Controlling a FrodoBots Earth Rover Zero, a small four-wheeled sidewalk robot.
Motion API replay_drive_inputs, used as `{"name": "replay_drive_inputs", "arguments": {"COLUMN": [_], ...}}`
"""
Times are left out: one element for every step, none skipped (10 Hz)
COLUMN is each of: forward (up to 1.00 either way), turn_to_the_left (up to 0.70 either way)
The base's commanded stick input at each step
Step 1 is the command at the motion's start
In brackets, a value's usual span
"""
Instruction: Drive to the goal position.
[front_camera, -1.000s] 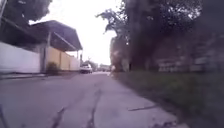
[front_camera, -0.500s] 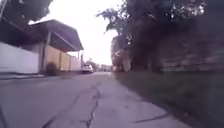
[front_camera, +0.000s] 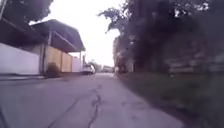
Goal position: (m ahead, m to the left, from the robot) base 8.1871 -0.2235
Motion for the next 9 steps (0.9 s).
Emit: {"name": "replay_drive_inputs", "arguments": {"forward": [0.70, 0.70, 0.70, 0.70, 0.70, 0.70, 0.70, 0.70, 0.70], "turn_to_the_left": [0.00, 0.00, 0.00, 0.00, 0.00, 0.00, 0.00, 0.00, 0.00]}}
